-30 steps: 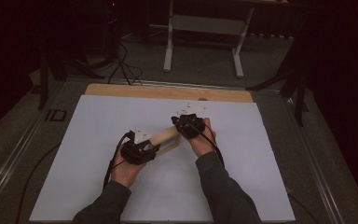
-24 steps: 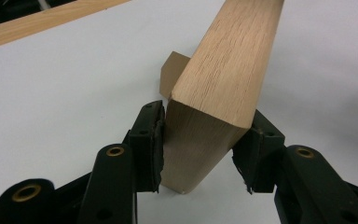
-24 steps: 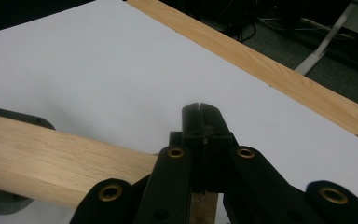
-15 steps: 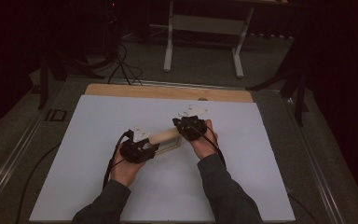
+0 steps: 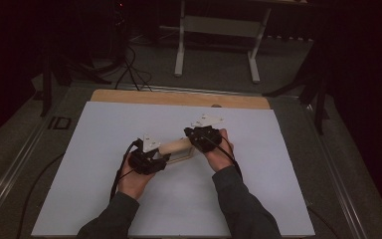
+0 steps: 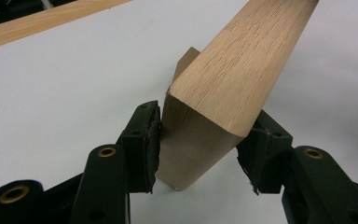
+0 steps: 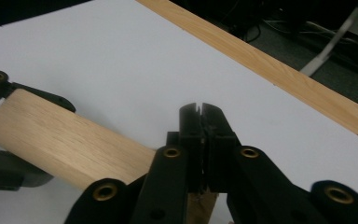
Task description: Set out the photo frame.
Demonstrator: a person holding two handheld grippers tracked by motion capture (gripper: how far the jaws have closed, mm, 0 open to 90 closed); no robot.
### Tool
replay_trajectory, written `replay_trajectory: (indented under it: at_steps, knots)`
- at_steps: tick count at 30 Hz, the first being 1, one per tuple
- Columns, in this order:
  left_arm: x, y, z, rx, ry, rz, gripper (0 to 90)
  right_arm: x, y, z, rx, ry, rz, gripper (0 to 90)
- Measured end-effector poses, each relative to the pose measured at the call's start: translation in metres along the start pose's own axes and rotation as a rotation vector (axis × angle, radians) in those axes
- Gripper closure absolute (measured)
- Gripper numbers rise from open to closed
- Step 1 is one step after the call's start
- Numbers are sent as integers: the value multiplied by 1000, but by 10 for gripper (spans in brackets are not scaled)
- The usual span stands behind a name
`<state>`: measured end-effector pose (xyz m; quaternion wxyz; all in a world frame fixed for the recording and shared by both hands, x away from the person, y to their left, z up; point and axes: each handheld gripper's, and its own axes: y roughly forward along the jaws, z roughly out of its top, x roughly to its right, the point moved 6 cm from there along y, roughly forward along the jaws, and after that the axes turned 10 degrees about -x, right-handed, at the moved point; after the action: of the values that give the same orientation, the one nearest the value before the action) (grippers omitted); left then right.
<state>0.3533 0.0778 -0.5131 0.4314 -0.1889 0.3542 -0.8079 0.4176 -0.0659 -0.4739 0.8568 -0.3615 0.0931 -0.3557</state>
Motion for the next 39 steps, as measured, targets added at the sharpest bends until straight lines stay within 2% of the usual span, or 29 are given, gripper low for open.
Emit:
replay_trajectory:
  at_steps: [9,14,24,29,33,39]
  knots:
    - [1,0,0,0,5,0,502,-1,-8,-1,44,5,17,726]
    - [1,0,0,4,-2,-3,501,0,-18,-6,63,-7,47,640]
    - [0,-1,0,-2,-2,-8,502,8,-30,-22,54,-25,78,514]
    - [0,-1,0,1,-10,-10,502,6,-27,-28,38,-49,101,462]
    - [-2,-2,0,1,-13,-10,507,6,-24,-30,29,-46,110,420]
    - [-4,-4,0,6,-23,-14,518,3,-19,-34,4,-61,160,375]
